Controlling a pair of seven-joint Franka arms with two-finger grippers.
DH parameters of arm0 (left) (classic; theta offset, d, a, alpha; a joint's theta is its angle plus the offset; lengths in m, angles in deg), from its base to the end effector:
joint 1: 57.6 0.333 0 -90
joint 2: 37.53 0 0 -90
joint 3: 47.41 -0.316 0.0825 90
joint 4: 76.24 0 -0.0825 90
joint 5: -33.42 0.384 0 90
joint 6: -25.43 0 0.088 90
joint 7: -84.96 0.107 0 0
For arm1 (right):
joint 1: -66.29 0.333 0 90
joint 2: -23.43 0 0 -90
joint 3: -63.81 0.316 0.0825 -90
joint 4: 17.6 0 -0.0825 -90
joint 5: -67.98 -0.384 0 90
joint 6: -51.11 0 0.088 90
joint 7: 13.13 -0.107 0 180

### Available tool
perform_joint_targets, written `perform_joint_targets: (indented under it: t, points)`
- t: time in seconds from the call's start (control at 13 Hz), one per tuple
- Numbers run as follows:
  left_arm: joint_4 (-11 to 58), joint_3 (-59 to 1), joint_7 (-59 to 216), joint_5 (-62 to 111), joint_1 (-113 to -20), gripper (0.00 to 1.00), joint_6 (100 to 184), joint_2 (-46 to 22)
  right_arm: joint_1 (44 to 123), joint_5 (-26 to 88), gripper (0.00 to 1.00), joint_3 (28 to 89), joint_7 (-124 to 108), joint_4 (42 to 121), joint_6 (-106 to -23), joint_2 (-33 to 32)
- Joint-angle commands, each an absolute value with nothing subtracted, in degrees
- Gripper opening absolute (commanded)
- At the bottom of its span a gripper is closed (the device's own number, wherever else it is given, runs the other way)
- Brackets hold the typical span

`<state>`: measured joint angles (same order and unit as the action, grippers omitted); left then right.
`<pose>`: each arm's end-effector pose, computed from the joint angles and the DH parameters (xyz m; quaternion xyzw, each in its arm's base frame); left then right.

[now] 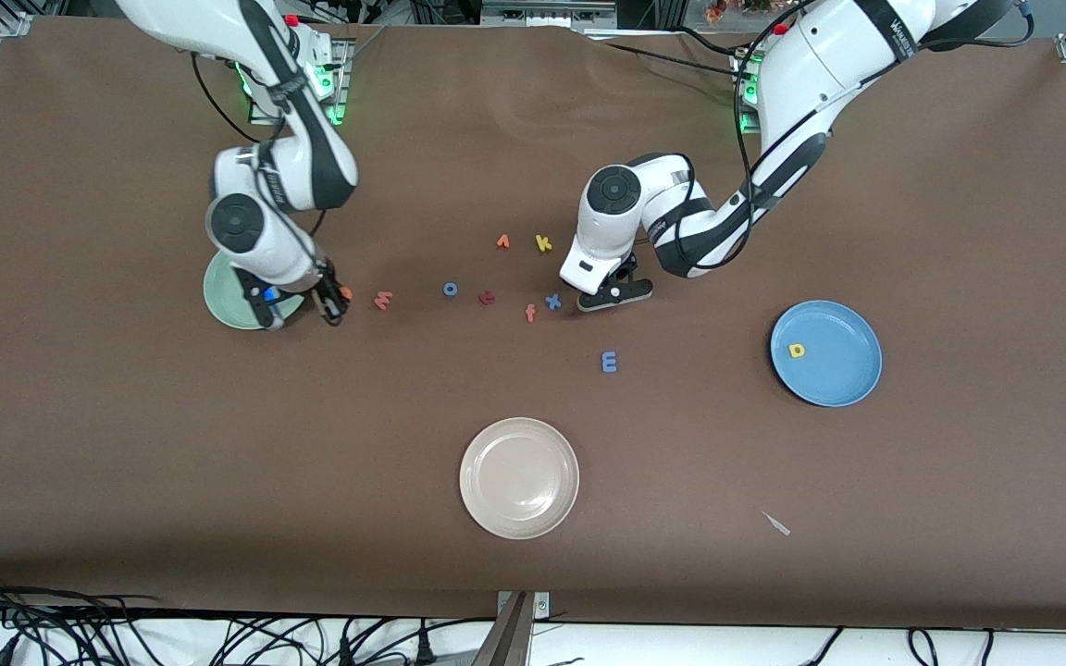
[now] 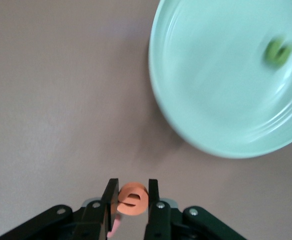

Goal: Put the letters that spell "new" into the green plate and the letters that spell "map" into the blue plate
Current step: 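Drop the e on the green plate while the left gripper drops p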

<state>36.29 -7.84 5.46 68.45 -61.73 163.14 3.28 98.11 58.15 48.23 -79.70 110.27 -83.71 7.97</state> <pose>0.4426 -0.4086 0.1733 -0.9913 -0.1286 0.0278 0.0041 0.5100 0.1495 0.2432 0.8746 -0.4797 -0.0638 0.0289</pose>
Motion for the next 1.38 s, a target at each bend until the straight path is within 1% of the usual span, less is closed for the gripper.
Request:
perform_joint_targets:
  t: [0.0,0.15,0.23,0.31,0.46,0.61,0.69,0.77,0.84,0.92,1.07,1.15,1.23,1.3]
  points:
    - [34.85,-8.22,6.9,70.25,-61.29,0.12,162.37,4.13,98.37,57.34,0.12,41.26,-66.44,111.51,-75.74,13.92]
    - [34.77,-8.04,7.87,69.54,-60.07,0.08,161.84,3.43,98.28,57.34,0.13,35.98,-57.03,112.3,-73.96,14.72]
    - [34.77,-7.52,9.27,69.37,-58.75,0.07,160.01,3.17,98.28,57.34,0.13,34.3,-53.85,114.04,-75.09,14.73]
    - [34.16,-6.29,11.54,68.58,-56.91,0.06,157.91,3.08,98.37,57.17,0.13,34.28,-53.56,115.8,-76.84,14.81]
    - [31.35,-2.26,19.87,64.55,-51.56,0.06,150.9,3.16,98.37,55.76,0.14,34.54,-53.38,121.85,-83.51,15.43]
    - [27.14,-0.05,30.5,62.08,-47.51,0.06,140.62,3.16,98.45,55.68,0.17,34.72,-52.85,125.56,-88.35,15.43]
    - [25.29,-0.04,36.03,61.81,-46.71,0.06,136.31,3.08,98.45,55.67,0.36,34.98,-52.94,125.75,-88.64,15.34]
    - [23.53,-0.04,40.87,61.81,-45.13,0.06,133.13,3.16,98.45,55.67,0.6,34.98,-53.2,125.66,-88.55,15.43]
    - [22.56,-0.04,45.62,61.81,-43.2,0.06,130.92,3.08,98.45,55.67,0.66,35.94,-52.94,125.31,-88.29,15.52]
    - [22.2,-0.04,50.71,61.9,-40.92,0.06,129.51,3.08,98.45,55.67,0.78,36.82,-53.46,124.87,-88.2,15.6]
    - [22.2,-0.13,61.09,62.07,-35.74,0.07,127.74,2.38,98.54,55.67,0.79,40.59,-59.49,122.6,-88.11,15.52]
    - [22.2,-0.3,65.75,62.51,-33.62,0.09,127.65,2.29,98.63,55.67,0.82,43.91,-63.97,120.93,-88.11,14.99]
    - [22.28,-0.39,70.23,62.95,-31.17,0.09,127.65,2.28,98.63,55.67,0.87,47.25,-66.54,119.52,-88.63,13.6]
    - [22.28,-0.65,74.54,64.0,-29.14,0.09,127.65,2.28,98.63,55.67,0.89,49.2,-67.09,118.03,-89.42,12.19]
